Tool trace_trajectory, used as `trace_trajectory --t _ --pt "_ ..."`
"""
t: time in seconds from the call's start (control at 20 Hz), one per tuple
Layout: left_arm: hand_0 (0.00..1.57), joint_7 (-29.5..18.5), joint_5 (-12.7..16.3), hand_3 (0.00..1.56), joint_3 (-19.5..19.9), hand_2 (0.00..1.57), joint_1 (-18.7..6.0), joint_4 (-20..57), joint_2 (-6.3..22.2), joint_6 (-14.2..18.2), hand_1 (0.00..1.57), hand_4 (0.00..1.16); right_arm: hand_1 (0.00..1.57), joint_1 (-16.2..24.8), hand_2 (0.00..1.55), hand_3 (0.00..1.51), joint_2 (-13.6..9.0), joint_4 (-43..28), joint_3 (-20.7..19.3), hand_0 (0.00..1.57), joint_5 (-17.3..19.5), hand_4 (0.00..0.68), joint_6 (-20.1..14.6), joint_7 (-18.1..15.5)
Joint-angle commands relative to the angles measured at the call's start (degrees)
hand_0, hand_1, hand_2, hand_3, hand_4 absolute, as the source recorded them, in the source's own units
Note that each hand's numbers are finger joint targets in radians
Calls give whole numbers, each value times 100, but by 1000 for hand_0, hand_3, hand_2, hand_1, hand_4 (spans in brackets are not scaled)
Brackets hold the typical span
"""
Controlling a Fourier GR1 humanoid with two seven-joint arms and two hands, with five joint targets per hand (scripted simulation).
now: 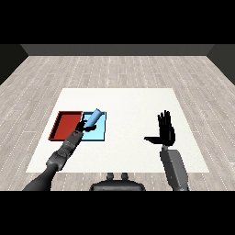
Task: Pick the blue can and put it in the blue box
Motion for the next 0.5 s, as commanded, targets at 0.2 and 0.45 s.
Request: trace_trajectory --t 0.2,0.45 --pt "0 -84 -54 0 81 0 247 102 -71 827 0 0 0 -140 0 0 64 108 -32 0 -60 0 143 47" --pt "0 -1499 629 0 835 0 368 -934 -147 1959 0 0 0 77 0 0 -44 68 -145 0 -270 0 444 -26"
